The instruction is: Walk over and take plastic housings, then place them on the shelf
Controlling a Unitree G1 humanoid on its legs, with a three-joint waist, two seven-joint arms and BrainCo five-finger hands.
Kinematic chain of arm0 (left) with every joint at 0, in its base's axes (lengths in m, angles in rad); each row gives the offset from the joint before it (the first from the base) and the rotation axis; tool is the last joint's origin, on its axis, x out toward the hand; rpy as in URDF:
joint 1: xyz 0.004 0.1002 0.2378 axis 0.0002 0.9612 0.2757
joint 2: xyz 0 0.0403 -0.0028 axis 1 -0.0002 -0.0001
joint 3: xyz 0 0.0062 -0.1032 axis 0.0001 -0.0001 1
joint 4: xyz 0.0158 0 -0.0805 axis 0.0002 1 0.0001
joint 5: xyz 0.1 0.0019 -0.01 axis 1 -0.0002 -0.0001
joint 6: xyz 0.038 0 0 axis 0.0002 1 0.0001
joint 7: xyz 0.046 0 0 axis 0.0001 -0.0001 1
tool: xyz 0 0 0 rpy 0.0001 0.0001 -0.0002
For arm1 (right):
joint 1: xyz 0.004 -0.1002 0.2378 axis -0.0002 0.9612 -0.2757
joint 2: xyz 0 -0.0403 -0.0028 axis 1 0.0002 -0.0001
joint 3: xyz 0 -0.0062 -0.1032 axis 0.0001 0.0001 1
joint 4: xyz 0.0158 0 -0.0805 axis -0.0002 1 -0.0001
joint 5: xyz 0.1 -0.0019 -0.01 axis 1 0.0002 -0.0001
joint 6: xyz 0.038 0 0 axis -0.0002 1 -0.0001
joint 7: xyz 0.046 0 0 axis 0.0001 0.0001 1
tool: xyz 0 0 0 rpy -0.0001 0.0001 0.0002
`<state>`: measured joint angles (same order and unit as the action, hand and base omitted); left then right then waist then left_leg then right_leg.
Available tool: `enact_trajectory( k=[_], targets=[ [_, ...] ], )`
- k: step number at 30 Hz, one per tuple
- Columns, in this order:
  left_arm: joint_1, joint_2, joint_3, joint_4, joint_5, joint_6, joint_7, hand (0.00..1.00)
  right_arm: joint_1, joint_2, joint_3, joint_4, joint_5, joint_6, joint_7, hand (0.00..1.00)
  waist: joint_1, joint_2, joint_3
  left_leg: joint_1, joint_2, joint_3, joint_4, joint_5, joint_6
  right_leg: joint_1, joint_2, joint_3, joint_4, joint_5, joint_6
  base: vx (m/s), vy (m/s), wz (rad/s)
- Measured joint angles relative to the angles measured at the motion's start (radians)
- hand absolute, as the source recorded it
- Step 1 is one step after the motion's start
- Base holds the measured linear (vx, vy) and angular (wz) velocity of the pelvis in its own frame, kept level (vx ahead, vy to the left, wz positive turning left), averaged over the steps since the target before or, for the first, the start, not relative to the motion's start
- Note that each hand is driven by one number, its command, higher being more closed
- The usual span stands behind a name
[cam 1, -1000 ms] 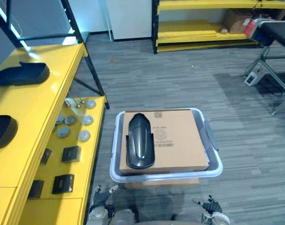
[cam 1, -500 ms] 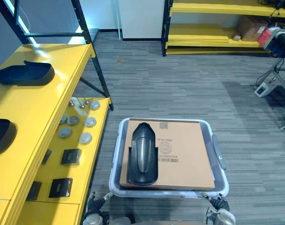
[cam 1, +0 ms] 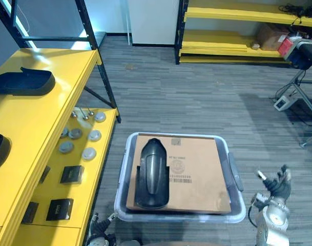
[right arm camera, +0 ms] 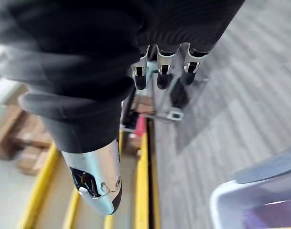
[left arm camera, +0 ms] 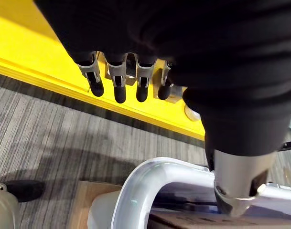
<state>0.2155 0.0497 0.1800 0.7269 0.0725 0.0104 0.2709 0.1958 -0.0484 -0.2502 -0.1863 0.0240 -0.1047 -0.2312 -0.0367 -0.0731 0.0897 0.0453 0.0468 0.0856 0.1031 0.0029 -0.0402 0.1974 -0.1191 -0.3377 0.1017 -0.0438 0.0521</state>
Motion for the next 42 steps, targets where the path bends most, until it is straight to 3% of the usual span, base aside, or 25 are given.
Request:
enact_trajectory(
  k=[4,9,10,11,12,13,14,16,18,24,29,30,34,42],
  targets=[
    [-0.009,0.001,-0.041,0.0,0.001,-0.024,-0.006,0.0,-0.014,-0.032,0.228,-0.065,-0.061,-0.048,0.064,0.0,0.024,0.001,0.0,-0.025,0.004,-0.02,0.001,0.0,0.0,-0.012,0.009,-0.02,-0.007,0.0,0.0,0.07,-0.041,0.12],
    [-0.028,-0.001,-0.086,-0.001,0.008,-0.028,-0.006,0.0,-0.065,-0.034,0.346,0.076,-0.167,-0.038,0.082,0.0,0.052,0.013,0.01,-0.062,0.011,-0.1,0.009,0.001,0.0,-0.023,0.023,-0.097,0.039,-0.002,0.0,0.08,-0.037,0.51],
    [-0.043,-0.015,-0.091,-0.002,0.01,-0.028,-0.004,0.0,-0.088,-0.035,0.343,0.13,-0.192,-0.031,0.082,0.0,0.051,0.05,0.034,-0.068,0.041,-0.128,0.02,0.001,0.0,-0.075,0.028,-0.114,0.14,-0.039,-0.001,0.03,-0.033,0.74],
    [-0.049,-0.02,-0.089,-0.002,0.013,-0.031,0.0,0.0,-0.107,-0.02,0.346,0.199,-0.223,-0.008,0.078,0.0,0.055,0.065,0.053,-0.072,0.058,-0.163,0.021,0.002,-0.002,-0.074,0.063,-0.117,-0.038,-0.134,0.009,0.0,-0.043,0.71],
    [-0.051,-0.008,-0.09,-0.004,0.013,-0.032,0.003,0.0,-0.115,-0.003,0.347,0.222,-0.232,0.002,0.078,0.0,0.056,0.045,0.055,-0.079,0.043,-0.168,0.023,0.002,-0.005,-0.066,0.057,-0.118,-0.135,-0.084,0.007,0.02,-0.099,0.85],
    [-0.063,0.016,-0.094,-0.005,0.017,-0.031,0.004,0.0,-0.124,0.027,0.342,0.25,-0.256,0.016,0.068,0.0,0.053,0.0,0.07,-0.094,0.001,-0.181,0.042,-0.013,-0.025,-0.101,-0.002,-0.134,-0.165,0.049,0.014,0.05,-0.14,0.75],
    [-0.077,0.005,-0.1,-0.003,0.018,-0.03,0.01,0.0,-0.136,0.028,0.342,0.291,-0.278,0.033,0.054,0.0,0.054,0.022,0.077,-0.105,0.012,-0.197,0.051,-0.052,-0.045,-0.093,0.014,-0.154,-0.162,0.023,0.009,0.06,-0.127,0.61],
    [-0.074,-0.016,-0.111,-0.004,0.019,-0.03,0.017,0.0,-0.17,0.023,0.343,0.383,-0.312,0.064,0.049,0.0,0.059,0.045,0.087,-0.117,0.025,-0.199,0.046,-0.053,-0.045,-0.098,0.031,-0.161,-0.165,0.025,0.006,0.02,-0.071,0.23],
    [-0.071,-0.03,-0.119,-0.002,0.02,-0.03,0.018,0.0,-0.172,0.027,0.342,0.435,-0.345,0.09,0.026,0.0,0.059,0.053,0.086,-0.12,0.025,-0.209,0.038,-0.053,-0.045,-0.097,0.033,-0.171,-0.171,0.025,0.006,0.0,-0.016,0.16],
    [-0.086,-0.026,-0.151,-0.011,0.02,-0.03,0.04,0.0,-0.238,0.048,0.298,0.575,-0.455,0.17,-0.059,0.0,0.062,0.061,0.098,-0.144,0.006,-0.224,0.012,-0.051,-0.043,-0.121,0.014,-0.194,-0.175,0.036,0.014,-0.01,0.047,0.13],
    [-0.088,-0.027,-0.156,-0.014,0.02,-0.029,0.043,0.0,-0.248,0.073,0.285,0.605,-0.51,0.203,-0.086,0.0,0.083,0.059,0.117,-0.173,-0.027,-0.257,-0.003,-0.028,-0.023,-0.121,-0.009,-0.247,-0.196,0.061,0.03,-0.03,0.059,0.33],
    [-0.086,-0.027,-0.161,-0.015,0.02,-0.029,0.044,0.0,-0.258,0.08,0.267,0.606,-0.527,0.21,-0.098,1.0,0.087,0.06,0.123,-0.177,-0.034,-0.263,-0.006,-0.025,-0.02,-0.121,-0.015,-0.259,-0.2,0.065,0.031,-0.05,0.08,0.25],
    [-0.085,-0.026,-0.17,-0.031,0.02,-0.028,0.061,0.0,-0.316,0.068,0.25,0.647,-0.577,0.243,-0.117,1.0,0.095,0.054,0.14,-0.183,-0.047,-0.275,-0.042,0.004,-0.012,-0.134,-0.024,-0.274,-0.2,0.084,0.036,-0.07,0.065,0.14],
    [-0.091,-0.025,-0.177,-0.032,0.02,-0.027,0.062,0.0,-0.356,0.09,0.261,0.683,-0.574,0.247,-0.092,1.0,0.108,0.053,0.143,-0.188,-0.044,-0.274,-0.109,0.033,-0.005,-0.16,-0.023,-0.284,-0.204,0.105,0.037,-0.07,0.047,0.07]
  ],
)
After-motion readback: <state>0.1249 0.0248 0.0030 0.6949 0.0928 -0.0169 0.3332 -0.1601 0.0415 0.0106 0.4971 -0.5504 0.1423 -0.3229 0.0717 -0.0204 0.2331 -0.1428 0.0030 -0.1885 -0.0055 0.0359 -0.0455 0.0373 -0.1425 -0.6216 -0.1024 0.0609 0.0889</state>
